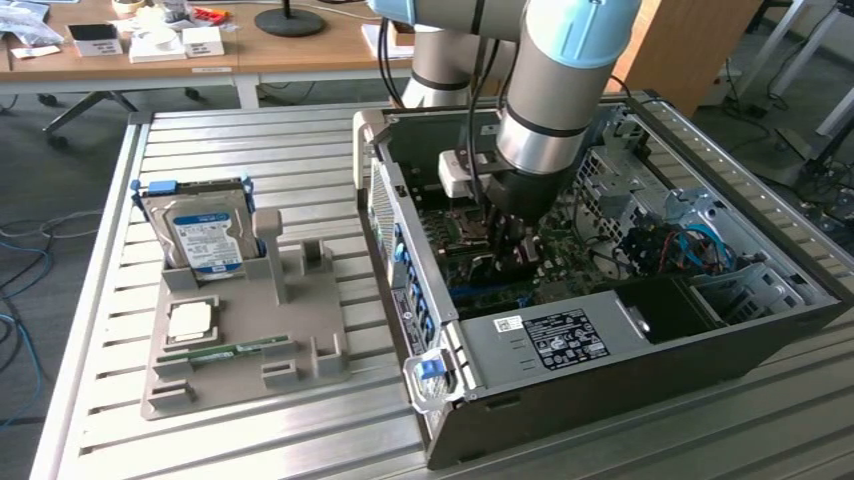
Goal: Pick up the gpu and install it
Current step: 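Insert the gpu into the slot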
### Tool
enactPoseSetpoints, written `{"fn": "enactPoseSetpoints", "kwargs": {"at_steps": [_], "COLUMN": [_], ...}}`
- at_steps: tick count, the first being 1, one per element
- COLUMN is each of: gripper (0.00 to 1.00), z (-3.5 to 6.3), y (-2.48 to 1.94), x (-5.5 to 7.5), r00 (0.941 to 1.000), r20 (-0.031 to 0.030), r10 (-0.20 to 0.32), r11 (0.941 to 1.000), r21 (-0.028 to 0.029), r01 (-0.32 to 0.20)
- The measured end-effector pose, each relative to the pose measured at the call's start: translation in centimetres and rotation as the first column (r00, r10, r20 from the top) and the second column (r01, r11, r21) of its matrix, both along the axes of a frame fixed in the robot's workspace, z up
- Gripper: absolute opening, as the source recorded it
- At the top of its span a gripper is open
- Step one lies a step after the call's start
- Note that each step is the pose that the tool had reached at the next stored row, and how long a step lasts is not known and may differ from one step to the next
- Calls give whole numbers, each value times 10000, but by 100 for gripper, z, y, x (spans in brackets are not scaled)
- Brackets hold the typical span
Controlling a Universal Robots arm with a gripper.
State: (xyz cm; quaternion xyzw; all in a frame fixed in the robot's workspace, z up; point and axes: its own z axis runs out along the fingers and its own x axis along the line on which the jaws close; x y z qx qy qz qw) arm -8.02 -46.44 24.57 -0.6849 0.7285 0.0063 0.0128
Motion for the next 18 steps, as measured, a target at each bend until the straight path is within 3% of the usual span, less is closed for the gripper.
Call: {"fn": "enactPoseSetpoints", "kwargs": {"at_steps": [18], "gripper": [27], "z": [-33], "y": [3], "x": [-1], "r00": [10000], "r20": [-1], "r10": [8], "r11": [10000], "r21": [18], "r01": [-8]}}
